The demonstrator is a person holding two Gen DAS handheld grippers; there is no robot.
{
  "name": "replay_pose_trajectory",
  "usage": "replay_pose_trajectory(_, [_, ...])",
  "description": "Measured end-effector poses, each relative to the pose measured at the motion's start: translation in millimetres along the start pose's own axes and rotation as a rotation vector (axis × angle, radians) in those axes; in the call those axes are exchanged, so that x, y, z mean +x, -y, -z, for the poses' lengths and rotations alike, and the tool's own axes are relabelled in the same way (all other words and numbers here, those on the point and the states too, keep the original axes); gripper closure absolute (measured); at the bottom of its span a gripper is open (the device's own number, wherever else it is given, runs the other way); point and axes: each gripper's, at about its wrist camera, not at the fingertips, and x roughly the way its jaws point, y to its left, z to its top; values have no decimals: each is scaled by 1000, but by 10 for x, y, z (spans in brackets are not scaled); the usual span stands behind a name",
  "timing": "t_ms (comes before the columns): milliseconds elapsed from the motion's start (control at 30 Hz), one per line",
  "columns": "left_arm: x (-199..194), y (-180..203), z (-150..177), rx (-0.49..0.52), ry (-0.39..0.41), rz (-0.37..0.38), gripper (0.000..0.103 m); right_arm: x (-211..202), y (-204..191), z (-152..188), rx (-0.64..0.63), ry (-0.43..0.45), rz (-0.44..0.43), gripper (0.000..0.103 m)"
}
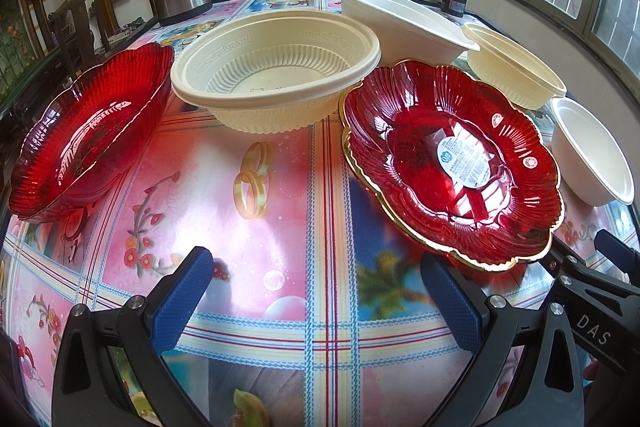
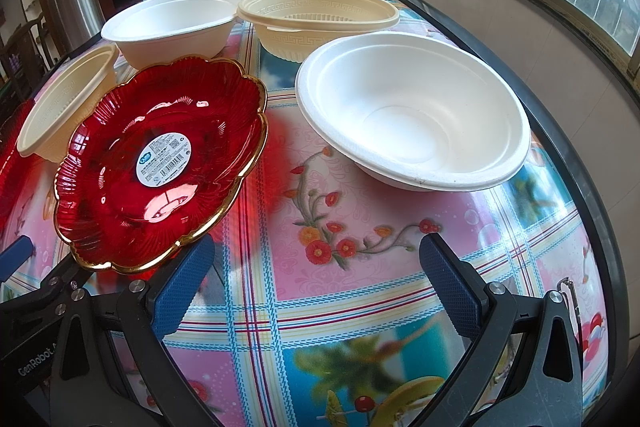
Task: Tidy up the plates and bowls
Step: 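Reach the left gripper to the red 'WEDDING' plate and grasp its rim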
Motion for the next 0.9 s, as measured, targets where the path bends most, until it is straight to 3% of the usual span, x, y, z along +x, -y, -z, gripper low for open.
replay_pose_trajectory(233, [-105, -40, 122, 35, -16, 22, 0, -52, -58, 29, -37, -45, -32, 0])
replay_pose_trajectory(400, [-230, -187, 203, -8, 2, 13, 1, -256, -15, 137, 20, 16, -110, 0])
replay_pose_trajectory(533, [-524, -288, 270, 4, 88, -19, 1, -537, -136, 142, -43, 70, -76, 0])
replay_pose_trajectory(667, [-744, -403, 271, 8, 127, -30, 1, -760, -294, 99, -80, 108, -110, 0])
replay_pose_trajectory(900, [-846, -767, 147, -60, 106, -19, 1, -1024, -731, 38, -179, 175, -204, 0])
